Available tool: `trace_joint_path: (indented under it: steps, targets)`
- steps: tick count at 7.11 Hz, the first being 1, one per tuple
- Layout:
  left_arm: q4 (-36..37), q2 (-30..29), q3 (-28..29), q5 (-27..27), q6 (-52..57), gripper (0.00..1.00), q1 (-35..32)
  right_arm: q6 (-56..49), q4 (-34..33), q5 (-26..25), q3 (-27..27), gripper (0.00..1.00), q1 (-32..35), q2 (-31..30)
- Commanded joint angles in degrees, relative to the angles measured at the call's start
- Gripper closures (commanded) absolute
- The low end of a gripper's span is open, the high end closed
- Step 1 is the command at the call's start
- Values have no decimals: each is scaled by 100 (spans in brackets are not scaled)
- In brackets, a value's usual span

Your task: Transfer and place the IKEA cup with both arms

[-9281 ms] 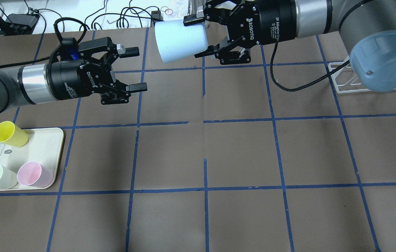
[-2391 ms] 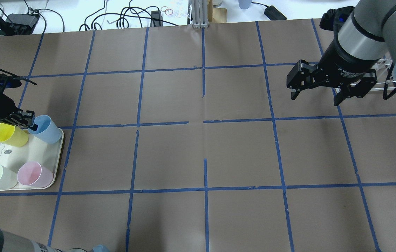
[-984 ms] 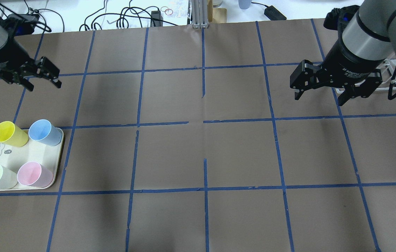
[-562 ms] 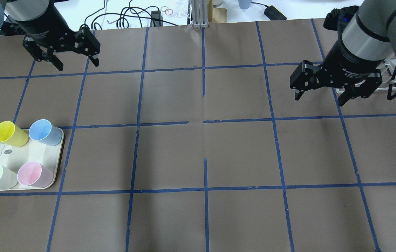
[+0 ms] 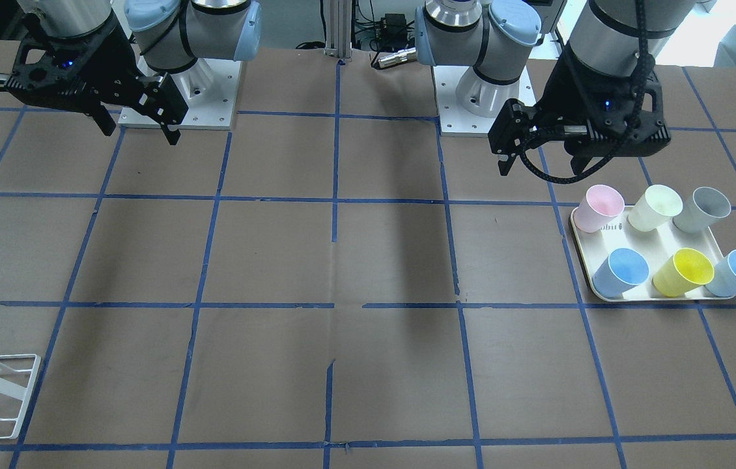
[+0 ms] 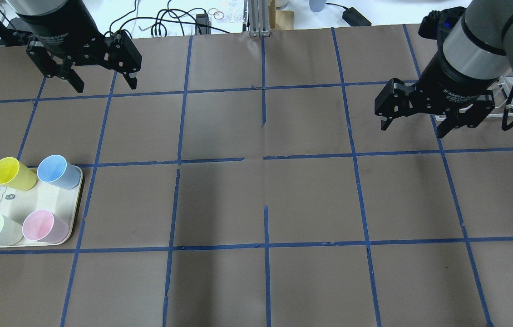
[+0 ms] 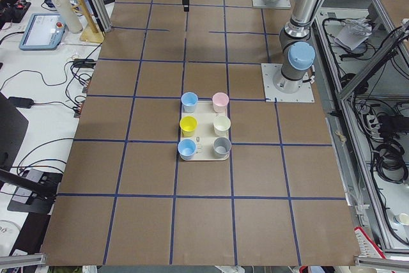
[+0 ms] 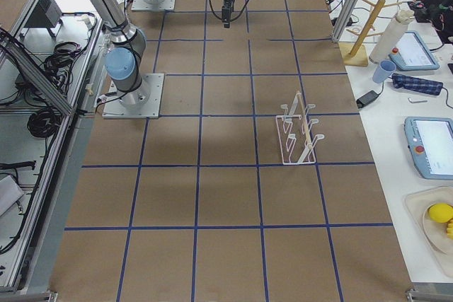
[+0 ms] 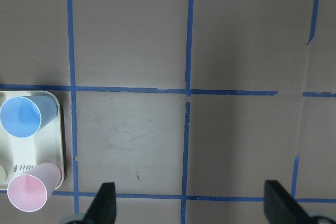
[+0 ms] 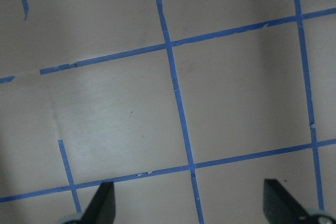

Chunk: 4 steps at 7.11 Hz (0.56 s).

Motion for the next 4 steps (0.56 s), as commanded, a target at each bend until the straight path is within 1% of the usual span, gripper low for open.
trace_joint_path:
  steps: [1,2,3,4]
  targets:
    - [369,146,-295,36,20,0,-9,-12,2,-18,-12,0,2,13]
    - [336,269,-418,62,46,0,-9,-13,-6,-18,-21,0,-7,13]
    - [335,261,-428,54,351,0,-44,-13,-7,-18,-21,0,-7,13]
    - [326,270,-437,54,397,0,-45,-13,-15,-18,-30,0,-7,13]
